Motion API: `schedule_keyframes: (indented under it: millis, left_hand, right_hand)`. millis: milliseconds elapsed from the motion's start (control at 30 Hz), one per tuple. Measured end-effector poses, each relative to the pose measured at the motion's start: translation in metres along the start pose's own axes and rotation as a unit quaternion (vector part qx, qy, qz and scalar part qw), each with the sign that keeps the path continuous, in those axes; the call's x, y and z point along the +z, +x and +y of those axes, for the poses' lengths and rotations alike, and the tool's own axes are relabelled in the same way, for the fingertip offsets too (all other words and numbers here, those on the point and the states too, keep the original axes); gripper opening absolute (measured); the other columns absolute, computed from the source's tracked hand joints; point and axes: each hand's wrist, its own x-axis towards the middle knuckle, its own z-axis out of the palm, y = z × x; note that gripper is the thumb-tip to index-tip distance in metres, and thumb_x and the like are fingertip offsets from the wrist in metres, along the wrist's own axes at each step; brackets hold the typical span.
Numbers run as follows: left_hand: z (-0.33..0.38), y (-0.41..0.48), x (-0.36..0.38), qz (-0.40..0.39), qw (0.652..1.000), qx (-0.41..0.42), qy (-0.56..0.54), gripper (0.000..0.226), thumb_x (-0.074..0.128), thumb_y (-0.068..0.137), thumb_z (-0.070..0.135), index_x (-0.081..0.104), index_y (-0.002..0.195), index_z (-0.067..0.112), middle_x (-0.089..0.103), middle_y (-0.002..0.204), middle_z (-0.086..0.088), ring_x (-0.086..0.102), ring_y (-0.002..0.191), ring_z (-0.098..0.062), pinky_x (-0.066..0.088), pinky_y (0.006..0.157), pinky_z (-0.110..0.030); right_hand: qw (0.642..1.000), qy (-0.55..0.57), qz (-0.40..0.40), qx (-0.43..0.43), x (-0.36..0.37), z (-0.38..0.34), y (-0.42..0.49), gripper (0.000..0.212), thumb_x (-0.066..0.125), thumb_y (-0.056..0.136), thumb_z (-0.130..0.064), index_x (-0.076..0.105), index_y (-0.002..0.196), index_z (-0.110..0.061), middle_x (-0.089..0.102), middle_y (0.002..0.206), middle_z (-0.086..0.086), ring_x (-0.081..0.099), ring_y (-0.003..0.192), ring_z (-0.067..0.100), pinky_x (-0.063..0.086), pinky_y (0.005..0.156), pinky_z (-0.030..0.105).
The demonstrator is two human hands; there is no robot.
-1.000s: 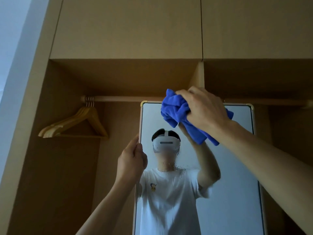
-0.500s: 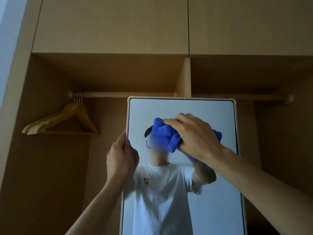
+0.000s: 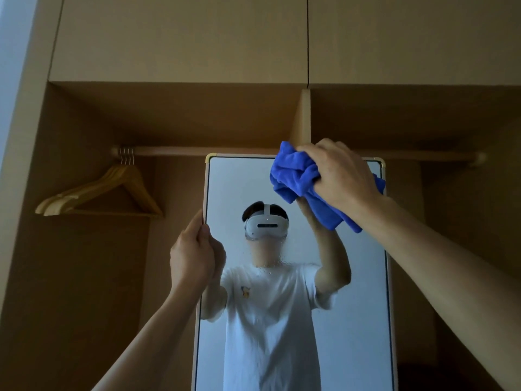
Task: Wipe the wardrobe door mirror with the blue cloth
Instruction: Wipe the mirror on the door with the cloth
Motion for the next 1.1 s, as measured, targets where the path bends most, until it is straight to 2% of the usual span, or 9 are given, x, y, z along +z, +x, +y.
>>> schedule_keyframes:
  millis: [167, 233, 333, 400, 567, 667, 833, 967, 1100]
  left_hand:
    - [0.0, -0.002, 0.002, 0.004, 1.0, -0.002, 0.008, 0.038, 0.037, 0.11, 0.019, 0.058, 0.14, 0.031, 0.059, 0.102, 0.017, 0.056, 0.096, -0.012, 0.041, 0.081, -0.031]
    - [0.001, -0.004, 0.003, 0.014, 1.0, -0.004, 0.007, 0.039, 0.037, 0.11, 0.019, 0.057, 0.142, 0.029, 0.058, 0.104, 0.016, 0.054, 0.096, -0.013, 0.041, 0.081, -0.031]
    - [0.003, -0.008, 0.004, 0.016, 1.0, -0.004, 0.027, 0.041, 0.035, 0.111, 0.02, 0.054, 0.146, 0.027, 0.066, 0.115, 0.002, 0.058, 0.102, -0.019, 0.044, 0.085, -0.034]
    - [0.003, -0.01, 0.004, 0.016, 0.999, -0.005, 0.038, 0.04, 0.034, 0.11, 0.02, 0.053, 0.146, 0.026, 0.068, 0.122, -0.009, 0.06, 0.106, -0.025, 0.044, 0.086, -0.036]
    - [0.005, -0.011, 0.0, 0.012, 0.999, -0.005, 0.05, 0.04, 0.034, 0.111, 0.021, 0.053, 0.145, 0.028, 0.069, 0.122, -0.011, 0.057, 0.099, -0.021, 0.045, 0.082, -0.035]
    - [0.006, -0.012, -0.002, 0.013, 0.999, -0.003, 0.048, 0.04, 0.035, 0.111, 0.02, 0.054, 0.145, 0.028, 0.069, 0.122, -0.01, 0.054, 0.096, -0.017, 0.044, 0.081, -0.034]
    - [0.004, -0.012, -0.001, 0.01, 0.999, -0.019, 0.04, 0.042, 0.036, 0.111, 0.023, 0.048, 0.151, 0.029, 0.064, 0.137, -0.009, 0.059, 0.123, -0.031, 0.046, 0.091, -0.038]
    - [0.003, -0.011, 0.0, 0.005, 0.999, -0.032, 0.028, 0.043, 0.035, 0.112, 0.025, 0.044, 0.153, 0.031, 0.06, 0.144, -0.007, 0.056, 0.129, -0.032, 0.048, 0.101, -0.048]
    - [0.002, -0.011, -0.001, -0.002, 0.999, -0.038, 0.025, 0.044, 0.036, 0.111, 0.027, 0.043, 0.153, 0.034, 0.056, 0.148, -0.006, 0.052, 0.134, -0.033, 0.046, 0.105, -0.049]
  right_hand:
    - [0.999, 0.033, -0.032, -0.02, 0.004, -0.006, -0.033, 0.017, 0.055, 0.088, -0.009, 0.057, 0.096, -0.025, 0.056, 0.09, -0.002, 0.053, 0.082, 0.02, 0.052, 0.075, 0.045]
    - [0.997, 0.042, -0.068, -0.023, 0.007, -0.008, -0.049, 0.024, 0.057, 0.088, -0.009, 0.058, 0.105, -0.027, 0.057, 0.097, -0.002, 0.056, 0.088, 0.022, 0.052, 0.079, 0.045]
    - [0.994, 0.045, -0.099, -0.018, 0.009, -0.008, -0.064, 0.053, 0.062, 0.085, -0.01, 0.057, 0.135, -0.028, 0.056, 0.113, -0.002, 0.053, 0.1, 0.022, 0.05, 0.08, 0.041]
    - [0.994, 0.046, -0.095, -0.015, 0.007, -0.006, -0.064, 0.056, 0.061, 0.085, -0.011, 0.056, 0.139, -0.027, 0.056, 0.116, 0.0, 0.053, 0.101, 0.023, 0.049, 0.081, 0.04]
    - [0.998, 0.023, -0.046, -0.019, -0.005, 0.007, -0.044, 0.042, 0.06, 0.089, -0.012, 0.059, 0.129, -0.022, 0.058, 0.106, 0.002, 0.055, 0.098, 0.025, 0.047, 0.081, 0.037]
    - [1.0, -0.012, -0.017, 0.01, -0.014, 0.026, -0.023, 0.048, 0.063, 0.09, -0.014, 0.054, 0.136, -0.023, 0.057, 0.112, 0.006, 0.056, 0.102, 0.028, 0.042, 0.078, 0.034]
    - [0.999, -0.012, -0.01, 0.029, -0.018, 0.04, -0.02, 0.045, 0.063, 0.092, -0.018, 0.054, 0.135, -0.025, 0.059, 0.109, 0.006, 0.057, 0.096, 0.028, 0.049, 0.075, 0.04]
    - [1.0, -0.017, -0.007, 0.001, -0.005, 0.035, -0.046, 0.032, 0.061, 0.084, -0.013, 0.061, 0.113, -0.028, 0.058, 0.09, -0.004, 0.057, 0.081, 0.022, 0.036, 0.065, 0.031]
    - [0.999, 0.004, -0.042, -0.022, 0.007, 0.034, -0.075, 0.023, 0.055, 0.083, -0.018, 0.058, 0.103, -0.028, 0.057, 0.084, -0.005, 0.055, 0.076, 0.022, 0.048, 0.067, 0.036]
